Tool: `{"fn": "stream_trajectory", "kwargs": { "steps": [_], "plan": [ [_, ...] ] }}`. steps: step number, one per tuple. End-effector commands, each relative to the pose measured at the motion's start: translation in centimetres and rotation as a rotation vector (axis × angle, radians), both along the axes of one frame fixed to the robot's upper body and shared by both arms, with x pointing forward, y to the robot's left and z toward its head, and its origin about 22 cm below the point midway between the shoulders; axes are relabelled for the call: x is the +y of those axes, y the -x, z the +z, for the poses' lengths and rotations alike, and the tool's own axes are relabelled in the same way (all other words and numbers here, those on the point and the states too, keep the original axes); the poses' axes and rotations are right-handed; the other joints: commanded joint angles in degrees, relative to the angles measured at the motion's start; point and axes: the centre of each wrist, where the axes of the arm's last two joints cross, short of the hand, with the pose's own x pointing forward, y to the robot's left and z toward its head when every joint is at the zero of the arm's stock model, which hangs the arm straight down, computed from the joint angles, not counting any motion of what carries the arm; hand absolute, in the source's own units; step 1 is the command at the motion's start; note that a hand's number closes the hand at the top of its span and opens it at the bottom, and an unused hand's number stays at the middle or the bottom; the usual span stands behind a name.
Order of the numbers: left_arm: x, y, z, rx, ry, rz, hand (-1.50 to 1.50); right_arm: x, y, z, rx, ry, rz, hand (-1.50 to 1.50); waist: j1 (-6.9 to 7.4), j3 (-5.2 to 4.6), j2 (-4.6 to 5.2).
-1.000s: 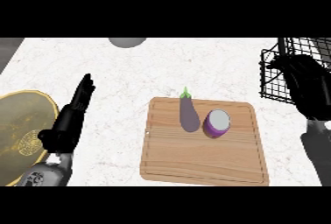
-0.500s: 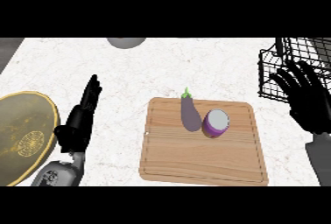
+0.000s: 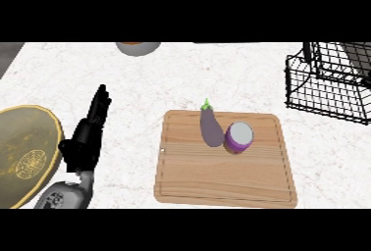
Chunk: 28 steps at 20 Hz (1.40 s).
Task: Pick the can from the cutting board and place it in the tiered basket
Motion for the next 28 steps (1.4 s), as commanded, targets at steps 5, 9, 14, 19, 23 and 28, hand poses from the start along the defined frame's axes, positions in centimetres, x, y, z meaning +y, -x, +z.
{"fn": "stream_trajectory", "kwargs": {
  "steps": [5, 9, 14, 19, 23, 28],
  "plan": [
    [-1.0, 0.3, 0.1, 0.0, 0.008, -0.012, 0.0, 5.0, 1.7, 11.0, -0.224, 0.7, 0.014, -1.5, 0.73, -0.12, -0.3],
    [-1.0, 0.1, 0.3, 0.004, 0.011, -0.019, 0.0, 10.1, 3.4, 10.3, -0.232, 0.833, 0.007, -1.5, 1.27, -0.06, 0.03],
    [-0.6, -1.2, 1.3, -0.004, -0.011, -0.016, 0.0, 13.5, 5.2, 12.1, -0.171, 0.928, 0.0, -1.5, 1.29, -0.02, 0.23],
    [-0.9, -0.2, -1.2, -0.016, 0.012, -0.028, 0.0, 18.0, 5.4, 11.3, -0.167, 0.953, 0.001, -1.5, 2.18, -0.03, 0.48],
    [-1.2, 0.3, -0.8, -0.002, -0.01, -0.02, 0.0, 18.2, 4.8, 11.1, -0.151, 1.011, 0.022, -1.5, 1.83, 0.03, 0.4],
    [0.4, 0.1, 0.3, -0.009, -0.01, -0.025, 0.0, 20.2, 6.0, 10.6, -0.083, 1.118, 0.043, -1.5, 1.73, 0.02, 0.28]
  ]
}}
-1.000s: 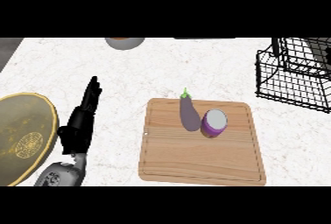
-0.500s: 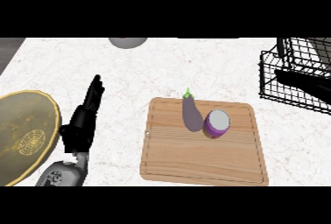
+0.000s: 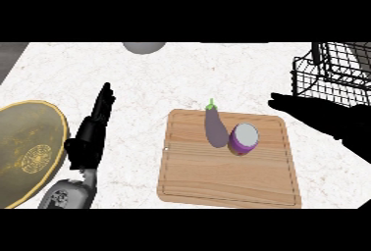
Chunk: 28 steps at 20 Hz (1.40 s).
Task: Pick the can from the cutting board and place it in the tiered basket
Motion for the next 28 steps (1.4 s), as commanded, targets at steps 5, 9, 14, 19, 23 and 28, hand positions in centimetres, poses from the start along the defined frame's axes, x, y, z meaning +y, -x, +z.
{"fn": "stream_trajectory", "kwargs": {
  "steps": [5, 9, 14, 19, 23, 28],
  "plan": [
    [0.0, 1.2, -0.9, 0.002, 0.001, -0.007, 0.0, 0.4, 0.5, -0.8, 0.066, 0.114, -0.028, -1.5, -0.26, 0.04, -0.08],
    [-1.1, 0.5, -0.8, 0.015, 0.015, -0.003, 0.0, 1.0, -0.3, -1.7, 0.027, 0.155, -0.051, -1.5, -0.16, 0.04, 0.02],
    [-0.5, 0.8, 0.4, 0.018, -0.003, 0.006, 0.0, 1.6, -0.9, -2.5, 0.003, 0.205, -0.061, -1.5, 0.07, 0.05, 0.02],
    [-0.3, 0.0, -0.8, 0.006, 0.002, -0.007, 0.0, 2.1, -0.6, -4.1, -0.017, 0.231, -0.009, -1.5, -0.15, 0.05, 0.04],
    [1.0, 1.1, -0.4, -0.004, 0.002, 0.0, 0.0, 2.8, 0.9, -4.1, -0.104, 0.251, 0.058, -1.5, -0.08, 0.07, -0.04],
    [-0.9, 0.1, 2.2, -0.003, 0.014, 0.011, 0.0, 1.7, -0.6, -5.5, -0.121, 0.283, 0.002, -1.5, -0.18, 0.09, -0.01]
  ]
}}
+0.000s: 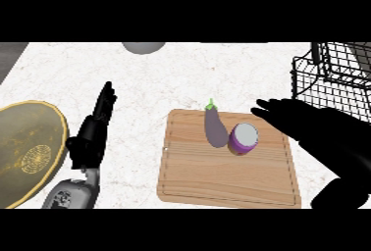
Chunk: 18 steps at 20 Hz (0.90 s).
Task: Pick the can from the cutting board and place it in the tiered basket
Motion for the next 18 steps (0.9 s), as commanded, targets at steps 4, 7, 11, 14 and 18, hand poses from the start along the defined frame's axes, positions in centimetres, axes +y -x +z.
{"fn": "stream_trajectory", "kwargs": {
  "steps": [4, 7, 11, 14, 18],
  "plan": [
    [-0.4, 0.1, -1.7, 0.004, 0.005, -0.007, 0.0, -0.7, -2.2, -0.9, -0.028, 0.029, -0.093, -1.5, 0.0, -0.01, 0.03],
    [1.1, -0.8, -0.6, 0.002, -0.002, -0.003, 0.0, 0.0, -0.4, -5.1, -0.009, 0.022, -0.098, -1.5, -0.19, 0.02, 0.03],
    [1.1, 1.5, -1.3, 0.001, 0.0, 0.009, 0.0, -1.3, -2.3, -3.7, 0.045, 0.02, -0.105, -1.5, -0.03, 0.0, -0.03],
    [0.4, 1.9, -0.4, -0.003, -0.004, 0.002, 0.0, -0.3, -2.8, -5.3, 0.048, 0.016, -0.1, -1.5, 0.07, 0.01, -0.02],
    [-0.8, 0.5, -1.2, 0.01, -0.011, 0.008, 0.0, -1.6, -4.0, -5.4, 0.052, -0.026, -0.056, -1.5, -0.04, 0.01, 0.02]
  ]
}}
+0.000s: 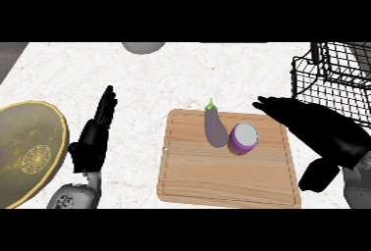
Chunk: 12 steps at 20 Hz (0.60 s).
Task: Pick the can from the cutting board and place it in the tiered basket
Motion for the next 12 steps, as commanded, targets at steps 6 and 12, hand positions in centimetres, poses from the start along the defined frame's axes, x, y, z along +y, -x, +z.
{"fn": "stream_trajectory", "kwargs": {
  "steps": [6, 12],
  "plan": [
    [1.1, -0.4, 1.4, -0.005, -0.017, -0.006, 0.0, 0.5, -2.7, 0.2, 0.028, -0.036, 0.048, -1.5, 0.26, -0.01, 0.01],
    [0.7, -0.3, -0.5, -0.009, -0.009, -0.007, 0.0, 0.2, -1.5, -1.5, 0.042, -0.035, 0.025, -1.5, -0.08, -0.01, -0.01]
  ]
}}
